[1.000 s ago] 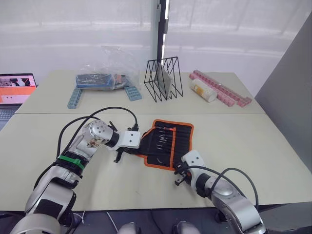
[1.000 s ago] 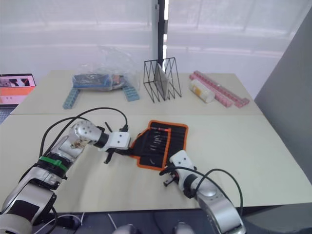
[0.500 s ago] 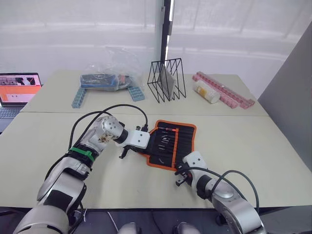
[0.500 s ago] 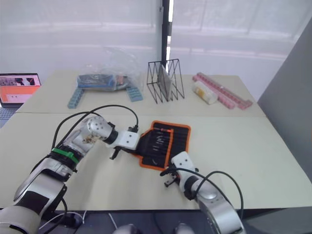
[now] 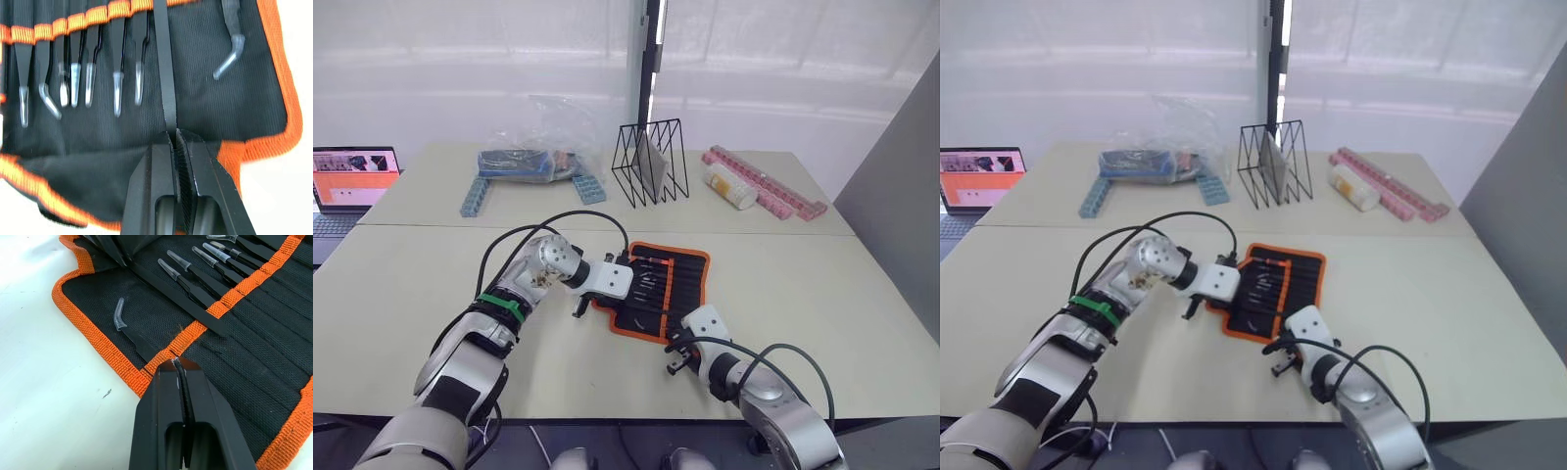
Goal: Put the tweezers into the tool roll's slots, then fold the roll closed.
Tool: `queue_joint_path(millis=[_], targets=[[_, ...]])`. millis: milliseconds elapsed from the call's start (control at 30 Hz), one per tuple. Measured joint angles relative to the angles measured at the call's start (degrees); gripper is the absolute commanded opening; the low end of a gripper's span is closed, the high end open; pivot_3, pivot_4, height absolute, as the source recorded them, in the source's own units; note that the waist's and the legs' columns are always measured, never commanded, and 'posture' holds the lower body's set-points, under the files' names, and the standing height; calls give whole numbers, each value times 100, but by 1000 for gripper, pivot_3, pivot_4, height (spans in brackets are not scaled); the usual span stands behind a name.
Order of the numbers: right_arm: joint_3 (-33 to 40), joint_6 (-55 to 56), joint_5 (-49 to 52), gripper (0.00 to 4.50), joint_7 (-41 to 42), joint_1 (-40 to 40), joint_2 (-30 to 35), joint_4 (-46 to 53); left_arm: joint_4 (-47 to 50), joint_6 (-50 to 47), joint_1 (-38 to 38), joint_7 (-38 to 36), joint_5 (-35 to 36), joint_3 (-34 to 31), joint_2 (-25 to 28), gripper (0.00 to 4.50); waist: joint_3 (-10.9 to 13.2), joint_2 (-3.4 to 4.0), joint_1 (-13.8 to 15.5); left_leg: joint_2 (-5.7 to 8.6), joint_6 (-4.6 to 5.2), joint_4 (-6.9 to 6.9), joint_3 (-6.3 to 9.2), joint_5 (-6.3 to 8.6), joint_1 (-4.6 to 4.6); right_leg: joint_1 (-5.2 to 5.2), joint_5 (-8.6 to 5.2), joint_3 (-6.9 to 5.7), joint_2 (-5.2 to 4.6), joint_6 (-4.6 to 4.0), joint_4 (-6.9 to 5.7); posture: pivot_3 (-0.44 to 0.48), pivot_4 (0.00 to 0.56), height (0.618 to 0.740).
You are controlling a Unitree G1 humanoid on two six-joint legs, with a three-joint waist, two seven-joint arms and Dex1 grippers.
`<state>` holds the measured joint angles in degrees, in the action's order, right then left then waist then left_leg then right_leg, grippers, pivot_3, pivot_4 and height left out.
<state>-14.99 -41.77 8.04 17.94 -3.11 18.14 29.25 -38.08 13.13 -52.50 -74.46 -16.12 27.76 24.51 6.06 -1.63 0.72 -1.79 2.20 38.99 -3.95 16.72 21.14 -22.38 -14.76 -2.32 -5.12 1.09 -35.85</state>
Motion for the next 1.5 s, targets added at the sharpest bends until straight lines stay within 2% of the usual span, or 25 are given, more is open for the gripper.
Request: queue_joint_path(millis=[400, 967, 1500], targets=[[-89, 0, 2, 0, -5, -2, -178, 0, 548, 122, 144, -487, 34, 48, 840, 27, 3, 2, -146, -9, 6, -6, -1, 4, 5, -18, -6, 3, 9, -10, -7, 0, 150, 737], [-133, 0, -8, 0, -150, -29, -317, -14, 617, -93, -125, -500, -315, 359, 777, 27, 4, 3, -147, -11, 6, -5, -2, 3, 4, -20, -7, 13, 18, -10, -10, 0, 150, 737], [-140, 3, -92, 0, -229, -75, -426, -11, 1088, -419, -115, -538, -723, 471, 699, 27, 3, 3, -135, -11, 5, -3, -1, 3, 1, -17, -7, 16, 19, -10, -11, 0, 150, 737]])
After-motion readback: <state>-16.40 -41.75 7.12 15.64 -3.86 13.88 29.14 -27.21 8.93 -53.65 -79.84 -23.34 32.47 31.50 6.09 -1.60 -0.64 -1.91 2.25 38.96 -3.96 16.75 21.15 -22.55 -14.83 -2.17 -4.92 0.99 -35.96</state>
